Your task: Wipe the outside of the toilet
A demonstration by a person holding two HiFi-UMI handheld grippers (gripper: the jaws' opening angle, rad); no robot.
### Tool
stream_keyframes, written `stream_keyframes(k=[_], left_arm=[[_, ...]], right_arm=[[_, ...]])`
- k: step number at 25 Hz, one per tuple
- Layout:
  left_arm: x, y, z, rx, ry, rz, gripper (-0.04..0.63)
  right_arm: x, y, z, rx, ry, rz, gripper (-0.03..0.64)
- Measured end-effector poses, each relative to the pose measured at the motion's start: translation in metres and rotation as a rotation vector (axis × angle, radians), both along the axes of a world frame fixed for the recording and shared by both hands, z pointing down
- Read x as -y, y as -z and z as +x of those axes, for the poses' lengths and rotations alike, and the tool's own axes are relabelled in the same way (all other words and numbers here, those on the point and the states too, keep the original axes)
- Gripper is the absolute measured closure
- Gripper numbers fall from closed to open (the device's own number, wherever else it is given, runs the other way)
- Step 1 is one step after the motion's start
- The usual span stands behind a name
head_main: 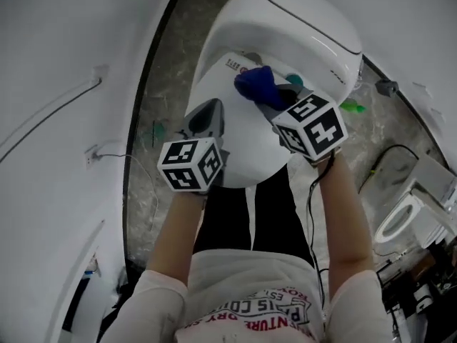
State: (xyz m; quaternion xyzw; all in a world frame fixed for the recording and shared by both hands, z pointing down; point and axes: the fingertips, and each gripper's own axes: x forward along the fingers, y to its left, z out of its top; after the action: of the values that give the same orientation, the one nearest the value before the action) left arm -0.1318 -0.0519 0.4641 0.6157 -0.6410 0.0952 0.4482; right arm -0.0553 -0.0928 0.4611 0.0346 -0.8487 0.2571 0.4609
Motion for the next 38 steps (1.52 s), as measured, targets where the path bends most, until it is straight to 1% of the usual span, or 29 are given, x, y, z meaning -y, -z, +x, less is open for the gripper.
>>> stream_keyframes(k=[3,6,8,9,12,15,17,20,22,25,28,32,35,38], left_arm=[[0.024,0.004,0.027,0.020,-0.119,0.018,0.589],[0.051,0.017,0.070,0.040,-0.293,0.097,0.589],[0.065,0.024,0.101,0.067,-0.404,0.137,0.589],[0.072,0.027,0.117,0.077,-0.445,0.153,0.589],[0.091,0.028,0.158,0.085,-0.519,0.198,0.589],[0.101,0.025,0.187,0.098,-0.578,0.219,0.589],[0.104,0.021,0.199,0.100,-0.597,0.219,0.589],[0.103,0.013,0.208,0.104,-0.604,0.201,0.589],[0.098,0.005,0.208,0.115,-0.598,0.179,0.589],[0.094,-0.007,0.207,0.122,-0.562,0.153,0.589],[0.089,-0.020,0.209,0.124,-0.529,0.130,0.589],[0.081,-0.033,0.220,0.110,-0.499,0.106,0.589],[0.079,-0.044,0.237,0.085,-0.509,0.094,0.589],[0.074,-0.052,0.251,0.074,-0.545,0.084,0.589]], right_arm=[[0.022,0.016,0.050,0.034,-0.176,0.070,0.541],[0.044,0.029,0.107,0.046,-0.321,0.151,0.541],[0.056,0.032,0.145,0.043,-0.400,0.179,0.541],[0.063,0.032,0.164,0.041,-0.439,0.190,0.541],[0.088,0.029,0.214,0.032,-0.539,0.232,0.541],[0.110,0.027,0.245,0.035,-0.621,0.270,0.541],[0.126,0.028,0.256,0.057,-0.666,0.299,0.541],[0.158,0.028,0.269,0.079,-0.752,0.370,0.541],[0.175,0.019,0.272,0.075,-0.770,0.400,0.541],[0.188,-0.006,0.267,0.073,-0.717,0.382,0.541],[0.187,-0.022,0.265,0.094,-0.669,0.368,0.541],[0.171,-0.046,0.271,0.113,-0.663,0.320,0.541],[0.160,-0.060,0.278,0.122,-0.677,0.292,0.541],[0.141,-0.075,0.277,0.124,-0.691,0.269,0.541]])
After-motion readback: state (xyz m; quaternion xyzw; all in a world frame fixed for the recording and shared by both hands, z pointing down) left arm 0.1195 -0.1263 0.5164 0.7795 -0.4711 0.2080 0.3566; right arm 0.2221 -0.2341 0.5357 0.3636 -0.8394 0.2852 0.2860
